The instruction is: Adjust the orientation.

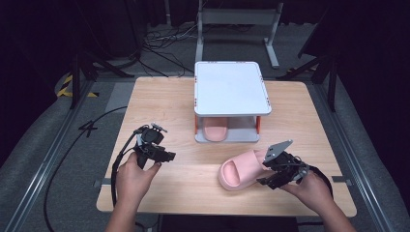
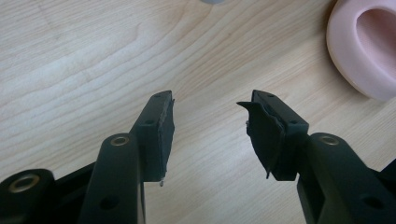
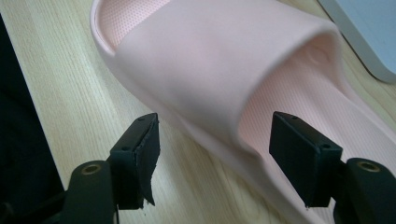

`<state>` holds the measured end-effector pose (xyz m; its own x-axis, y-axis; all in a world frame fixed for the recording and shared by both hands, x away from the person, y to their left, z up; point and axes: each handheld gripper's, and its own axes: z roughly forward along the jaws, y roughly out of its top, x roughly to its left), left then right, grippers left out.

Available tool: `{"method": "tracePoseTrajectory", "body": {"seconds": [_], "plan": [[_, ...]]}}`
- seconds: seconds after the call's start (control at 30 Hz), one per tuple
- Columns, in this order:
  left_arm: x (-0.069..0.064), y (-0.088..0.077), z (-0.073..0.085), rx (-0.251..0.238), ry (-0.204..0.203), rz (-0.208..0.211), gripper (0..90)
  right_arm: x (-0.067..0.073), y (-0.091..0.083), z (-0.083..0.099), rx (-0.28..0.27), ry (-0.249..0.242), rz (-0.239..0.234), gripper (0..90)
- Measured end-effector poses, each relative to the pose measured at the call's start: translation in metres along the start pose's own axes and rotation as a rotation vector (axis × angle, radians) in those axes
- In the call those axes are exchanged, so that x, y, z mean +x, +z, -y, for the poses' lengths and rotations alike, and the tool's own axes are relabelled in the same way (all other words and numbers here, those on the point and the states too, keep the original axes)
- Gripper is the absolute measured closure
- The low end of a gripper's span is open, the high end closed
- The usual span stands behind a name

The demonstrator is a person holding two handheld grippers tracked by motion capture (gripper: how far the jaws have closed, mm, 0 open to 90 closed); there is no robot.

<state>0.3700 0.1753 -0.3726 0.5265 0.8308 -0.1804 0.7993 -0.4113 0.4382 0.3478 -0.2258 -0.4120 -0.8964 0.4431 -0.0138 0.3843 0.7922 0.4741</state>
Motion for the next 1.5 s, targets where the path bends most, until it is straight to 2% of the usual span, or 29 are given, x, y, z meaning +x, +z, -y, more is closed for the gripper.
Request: {"method": "tracePoseTrajectory", "body": {"seconds": [0.03,0.1,0.13,0.17,0.2,0.27,0.37,0.5,0.67,0.77,0.87,0.97,1.1,1.23,1.33,1.5], "plan": [[0.000,-0.001,0.002,-0.001,-0.012,0.000,50.8,0.000,0.003,-0.002,0.004,-0.009,-0.008,34.0],[0.003,-0.002,0.006,-0.005,-0.022,-0.003,50.8,0.000,0.009,-0.005,0.049,-0.001,-0.013,34.6],[0.004,-0.003,0.008,-0.005,-0.029,-0.003,50.9,0.000,0.012,-0.007,0.060,-0.010,-0.012,38.5],[0.004,-0.004,0.009,-0.006,-0.032,-0.004,50.9,0.000,0.013,-0.007,0.070,-0.023,-0.019,46.2],[0.005,-0.004,0.010,-0.007,-0.033,-0.006,50.9,0.000,0.014,-0.008,0.071,-0.040,-0.007,49.1],[0.006,-0.006,0.011,-0.008,-0.039,-0.003,50.9,0.001,0.012,-0.008,0.068,-0.059,-0.001,54.1],[0.007,-0.005,0.011,-0.009,-0.043,-0.003,50.9,0.003,0.007,-0.008,0.040,-0.079,-0.018,68.3],[0.005,-0.002,0.008,-0.004,-0.033,-0.002,50.9,0.008,-0.002,-0.008,0.009,-0.085,0.004,79.8],[0.005,0.000,0.005,-0.002,-0.023,0.007,50.9,0.010,-0.014,-0.008,-0.024,-0.031,0.035,83.4],[0.004,0.001,0.002,-0.002,-0.026,0.013,50.9,0.011,-0.023,-0.008,-0.045,0.006,0.100,83.6],[0.004,0.002,0.000,0.001,-0.027,0.014,50.9,0.008,-0.030,-0.010,-0.089,0.057,0.124,83.4],[0.004,0.002,0.000,-0.002,-0.019,0.015,50.9,0.004,-0.032,-0.015,-0.114,0.112,0.175,83.8],[0.007,-0.001,0.002,-0.011,-0.030,0.012,50.9,-0.006,-0.031,-0.021,-0.127,0.174,0.227,83.4],[0.011,-0.003,0.004,-0.016,-0.041,0.012,51.0,-0.016,-0.026,-0.026,-0.143,0.243,0.234,83.4],[0.012,-0.003,0.004,-0.015,-0.043,0.012,51.0,-0.017,-0.019,-0.039,-0.123,0.249,0.266,83.4],[0.012,-0.006,0.004,-0.019,-0.039,0.015,51.0,-0.017,-0.008,-0.056,-0.113,0.261,0.292,82.7]]}}
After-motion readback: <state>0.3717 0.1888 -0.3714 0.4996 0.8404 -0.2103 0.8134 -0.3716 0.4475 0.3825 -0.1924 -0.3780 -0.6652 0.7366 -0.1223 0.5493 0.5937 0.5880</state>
